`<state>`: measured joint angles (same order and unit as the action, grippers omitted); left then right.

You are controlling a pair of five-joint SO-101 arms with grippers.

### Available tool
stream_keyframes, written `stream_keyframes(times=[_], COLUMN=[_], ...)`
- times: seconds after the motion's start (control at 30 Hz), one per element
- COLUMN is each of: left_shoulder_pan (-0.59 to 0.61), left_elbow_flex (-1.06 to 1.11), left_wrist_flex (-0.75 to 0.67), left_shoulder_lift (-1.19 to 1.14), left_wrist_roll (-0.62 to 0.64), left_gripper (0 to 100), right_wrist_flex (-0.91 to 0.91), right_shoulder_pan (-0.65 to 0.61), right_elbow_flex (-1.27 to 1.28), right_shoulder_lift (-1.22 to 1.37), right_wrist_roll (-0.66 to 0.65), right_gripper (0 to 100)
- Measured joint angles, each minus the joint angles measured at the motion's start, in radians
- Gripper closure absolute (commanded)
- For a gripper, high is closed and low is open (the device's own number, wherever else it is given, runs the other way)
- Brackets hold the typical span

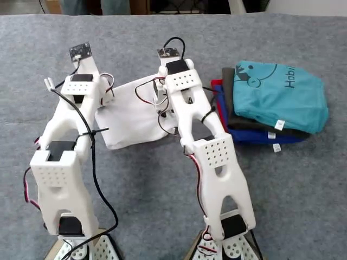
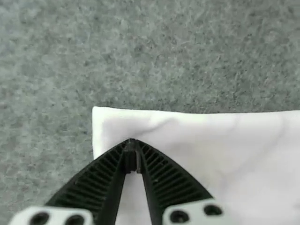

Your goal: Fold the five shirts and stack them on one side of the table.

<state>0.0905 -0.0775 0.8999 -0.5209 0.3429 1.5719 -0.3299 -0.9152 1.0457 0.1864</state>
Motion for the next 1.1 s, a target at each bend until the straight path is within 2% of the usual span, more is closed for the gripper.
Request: stream_keyframes(times=[0.27, 0.47, 0.63, 0.73, 0.87, 1.1], left_shoulder_pan=[0.104, 0.190, 0.198, 0.198, 0.187, 0.081], left_elbow_flex=[-0.132, -0.140, -0.140, -0.149, -0.241, -0.296], left_wrist_flex=[0.101, 0.112, 0.112, 0.129, 0.232, 0.252], left_shoulder_lift=[-0.057, -0.066, -0.068, -0.068, -0.063, -0.040], left_wrist_roll=[0.003, -0.031, -0.064, -0.064, -0.044, -0.029], left_gripper=[97, 97, 97, 97, 97, 97], right_wrist_flex=[0.130, 0.176, 0.180, 0.180, 0.181, 0.184], right_shoulder_pan=[0.005, -0.009, -0.029, -0.029, -0.029, -0.002], right_elbow_flex=[-0.189, -0.229, -0.224, -0.222, -0.221, -0.210], right_shoulder_lift=[0.020, 0.020, 0.020, 0.020, 0.020, 0.017], right_wrist_roll=[-0.103, -0.117, -0.117, -0.117, -0.117, -0.117], right_gripper=[98.4, 98.4, 96.3, 88.1, 78.9, 78.0])
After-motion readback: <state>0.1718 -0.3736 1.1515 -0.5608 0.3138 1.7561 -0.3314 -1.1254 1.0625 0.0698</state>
